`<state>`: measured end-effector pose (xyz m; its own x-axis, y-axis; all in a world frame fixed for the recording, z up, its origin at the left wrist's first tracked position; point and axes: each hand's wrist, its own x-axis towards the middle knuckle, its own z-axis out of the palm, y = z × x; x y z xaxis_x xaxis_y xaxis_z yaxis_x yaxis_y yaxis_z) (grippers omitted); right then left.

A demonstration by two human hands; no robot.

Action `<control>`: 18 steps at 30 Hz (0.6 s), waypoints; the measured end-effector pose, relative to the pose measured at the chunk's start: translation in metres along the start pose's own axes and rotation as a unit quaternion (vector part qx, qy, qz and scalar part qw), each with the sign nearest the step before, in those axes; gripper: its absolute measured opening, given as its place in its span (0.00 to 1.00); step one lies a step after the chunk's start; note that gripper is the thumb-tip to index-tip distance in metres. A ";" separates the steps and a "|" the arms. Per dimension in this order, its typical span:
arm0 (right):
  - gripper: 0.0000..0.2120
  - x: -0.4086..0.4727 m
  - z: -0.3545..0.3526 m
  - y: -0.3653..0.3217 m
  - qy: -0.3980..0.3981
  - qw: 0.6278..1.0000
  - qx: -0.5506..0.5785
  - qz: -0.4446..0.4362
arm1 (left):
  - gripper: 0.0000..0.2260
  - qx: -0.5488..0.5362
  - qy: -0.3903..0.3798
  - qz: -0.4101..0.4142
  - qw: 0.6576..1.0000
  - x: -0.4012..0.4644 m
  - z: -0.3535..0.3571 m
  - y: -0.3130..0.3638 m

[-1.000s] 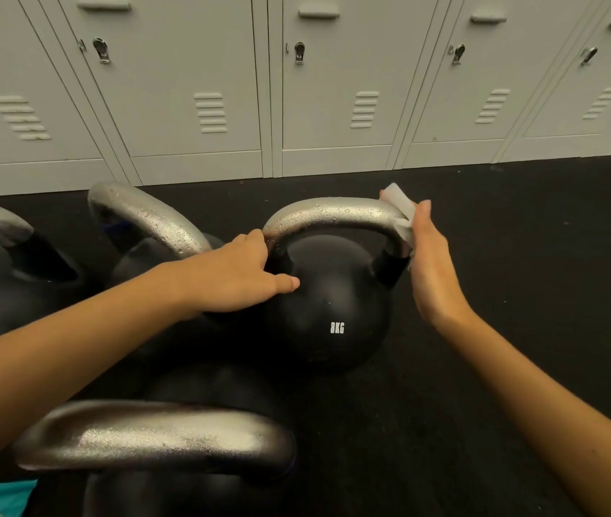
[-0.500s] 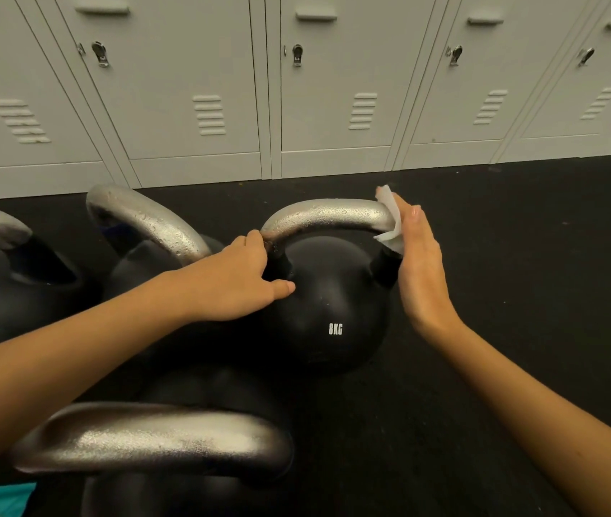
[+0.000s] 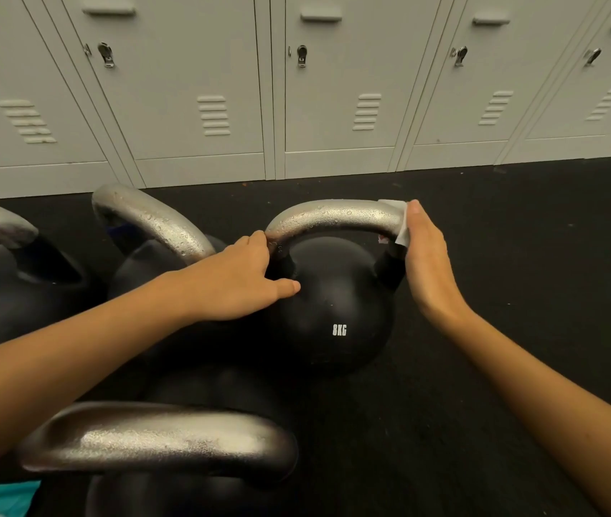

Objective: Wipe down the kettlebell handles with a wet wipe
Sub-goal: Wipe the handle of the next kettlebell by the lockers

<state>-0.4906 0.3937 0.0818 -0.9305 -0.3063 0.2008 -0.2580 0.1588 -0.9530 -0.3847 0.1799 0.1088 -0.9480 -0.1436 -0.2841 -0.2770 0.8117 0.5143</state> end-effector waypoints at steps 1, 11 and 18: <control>0.19 0.001 0.001 -0.004 0.001 1.000 -0.016 -0.010 | 0.28 -0.002 -0.001 0.000 1.000 0.000 0.000 -0.001; 0.17 -0.015 0.007 0.027 0.024 0.986 -0.090 -0.135 | 0.38 -0.023 -0.015 -0.008 1.000 -0.001 -0.001 0.001; 0.17 -0.020 0.007 0.029 0.021 0.997 -0.012 -0.077 | 0.33 -0.013 -0.011 -0.014 1.000 0.000 0.000 0.002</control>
<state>-0.4774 0.3983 0.0488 -0.8898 -0.2885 0.3535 -0.4035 0.1355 -0.9049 -0.3855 0.1815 0.1094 -0.9364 -0.1533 -0.3157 -0.3074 0.7924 0.5269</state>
